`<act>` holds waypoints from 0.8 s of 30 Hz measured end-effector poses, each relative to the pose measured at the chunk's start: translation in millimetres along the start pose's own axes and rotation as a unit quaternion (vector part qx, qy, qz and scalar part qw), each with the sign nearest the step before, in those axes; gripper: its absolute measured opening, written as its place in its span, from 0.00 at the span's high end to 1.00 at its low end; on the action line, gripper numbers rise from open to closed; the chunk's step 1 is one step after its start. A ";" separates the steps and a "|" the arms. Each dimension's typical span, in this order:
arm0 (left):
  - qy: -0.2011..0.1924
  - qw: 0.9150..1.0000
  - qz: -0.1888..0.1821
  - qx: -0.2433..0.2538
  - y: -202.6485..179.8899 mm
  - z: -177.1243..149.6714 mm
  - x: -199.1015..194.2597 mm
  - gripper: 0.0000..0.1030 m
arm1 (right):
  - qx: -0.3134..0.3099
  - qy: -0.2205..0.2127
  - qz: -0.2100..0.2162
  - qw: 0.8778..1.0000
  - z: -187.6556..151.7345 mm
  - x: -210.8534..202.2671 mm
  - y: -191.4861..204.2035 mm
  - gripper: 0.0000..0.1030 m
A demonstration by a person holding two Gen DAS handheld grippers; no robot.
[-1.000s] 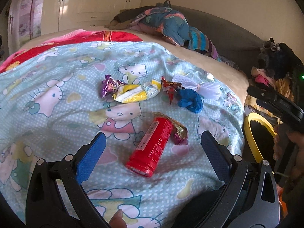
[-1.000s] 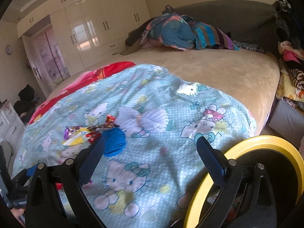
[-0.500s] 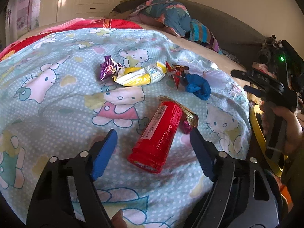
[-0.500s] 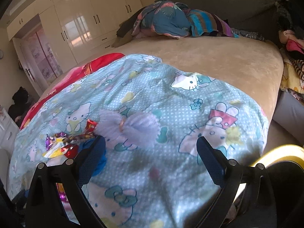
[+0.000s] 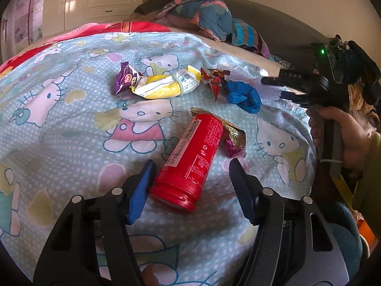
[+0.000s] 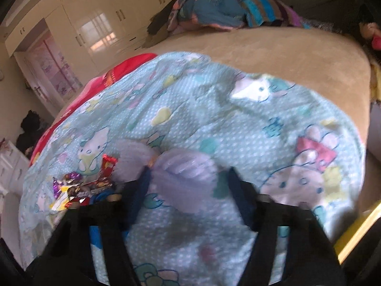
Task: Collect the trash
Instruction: 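Close the left tool on the red candy tube while the right tool grasps the lavender plastic bag, then lift the red tube and lavender bag and carry both tools over the bin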
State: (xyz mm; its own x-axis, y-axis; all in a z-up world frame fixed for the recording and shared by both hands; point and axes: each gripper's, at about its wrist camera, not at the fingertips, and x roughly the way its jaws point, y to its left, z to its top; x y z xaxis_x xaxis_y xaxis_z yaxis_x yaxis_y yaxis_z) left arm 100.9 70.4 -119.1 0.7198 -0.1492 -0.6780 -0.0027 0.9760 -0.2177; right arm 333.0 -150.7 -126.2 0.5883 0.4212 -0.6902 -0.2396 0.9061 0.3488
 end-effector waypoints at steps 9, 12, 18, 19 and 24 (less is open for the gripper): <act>0.000 1.000 -0.007 -0.002 1.2 -0.6 1.1 0.65 | 0.001 -0.044 -0.017 0.999 -34.4 -41.9 8.1 0.84; 0.001 1.000 -0.012 0.001 -0.1 -1.3 0.6 0.67 | 0.005 -0.061 -0.021 0.998 -45.1 -59.2 6.6 0.85; 0.002 1.000 -0.027 -0.015 2.6 -0.1 -0.9 0.70 | 0.001 -0.086 -0.030 0.996 -58.7 -90.4 4.7 0.85; -0.001 0.999 -0.030 -0.021 3.9 1.0 -2.8 0.70 | 0.003 -0.090 -0.029 0.996 -60.4 -95.1 3.8 0.85; -0.018 0.999 -0.030 -0.034 5.9 6.8 -14.8 0.72 | 0.010 -0.100 -0.021 0.995 -67.5 -114.3 1.9 0.85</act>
State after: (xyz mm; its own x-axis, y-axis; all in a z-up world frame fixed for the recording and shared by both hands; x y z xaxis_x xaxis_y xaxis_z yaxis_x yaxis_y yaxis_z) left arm 94.9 79.4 -105.6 0.7441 -0.2003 -0.6373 -0.0047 0.9524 -0.3048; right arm 213.2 -194.4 -89.5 0.7399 0.3650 -0.5651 -0.1976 0.9209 0.3360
